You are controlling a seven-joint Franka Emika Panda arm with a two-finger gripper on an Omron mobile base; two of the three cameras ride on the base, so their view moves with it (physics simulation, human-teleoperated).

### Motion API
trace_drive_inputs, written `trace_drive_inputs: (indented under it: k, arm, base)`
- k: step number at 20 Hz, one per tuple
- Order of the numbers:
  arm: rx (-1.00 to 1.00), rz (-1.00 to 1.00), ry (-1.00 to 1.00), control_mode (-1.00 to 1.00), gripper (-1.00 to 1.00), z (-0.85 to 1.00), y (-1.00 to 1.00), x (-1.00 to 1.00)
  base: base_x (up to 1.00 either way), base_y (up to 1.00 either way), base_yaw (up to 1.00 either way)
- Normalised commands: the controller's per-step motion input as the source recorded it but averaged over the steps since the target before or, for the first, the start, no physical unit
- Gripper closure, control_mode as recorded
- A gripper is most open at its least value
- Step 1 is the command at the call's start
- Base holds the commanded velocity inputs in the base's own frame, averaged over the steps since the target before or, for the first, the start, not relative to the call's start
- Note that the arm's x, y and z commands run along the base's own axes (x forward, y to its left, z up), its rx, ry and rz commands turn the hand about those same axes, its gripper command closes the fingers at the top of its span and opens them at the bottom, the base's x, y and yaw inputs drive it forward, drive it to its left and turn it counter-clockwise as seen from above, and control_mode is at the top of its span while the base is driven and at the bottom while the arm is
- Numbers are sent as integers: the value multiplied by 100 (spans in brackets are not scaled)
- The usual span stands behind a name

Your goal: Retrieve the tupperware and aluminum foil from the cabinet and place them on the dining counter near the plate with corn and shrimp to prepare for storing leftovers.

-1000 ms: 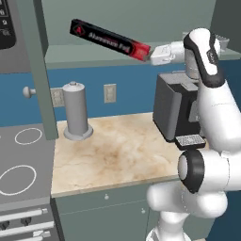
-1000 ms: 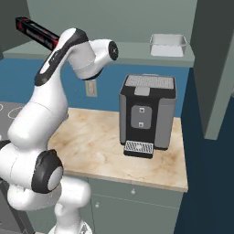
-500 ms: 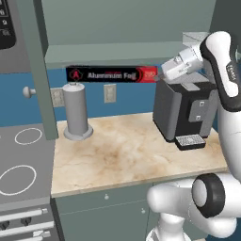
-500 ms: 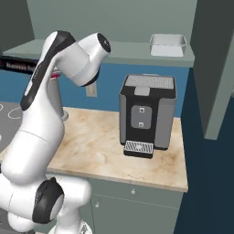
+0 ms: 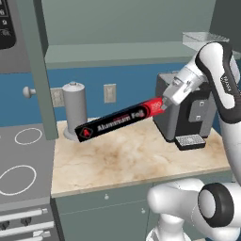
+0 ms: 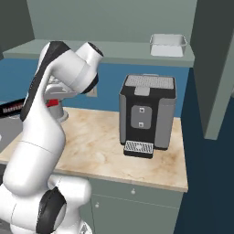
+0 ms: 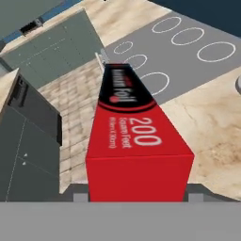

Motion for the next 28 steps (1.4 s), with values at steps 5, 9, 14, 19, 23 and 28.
trace_drive_inputs:
  k: [5, 9, 14, 19, 23, 28]
  arm:
    - [-7, 0, 9, 100, 100, -9, -2, -4]
    - [0, 0, 0, 100, 100, 0, 0, 0]
    - [0, 0, 0, 100, 100, 0, 0, 0]
    - [0, 0, 0, 100, 100, 0, 0, 0]
    - [0, 0, 0, 100, 100, 0, 0, 0]
    - [0, 0, 0, 100, 100, 0, 0, 0]
  base:
    - [-7, -1, 0]
    - [-94, -3, 9]
    - [-88, 36, 51]
    - [-26, 12, 99]
    - [-14, 15, 100]
    - [-3, 56, 87]
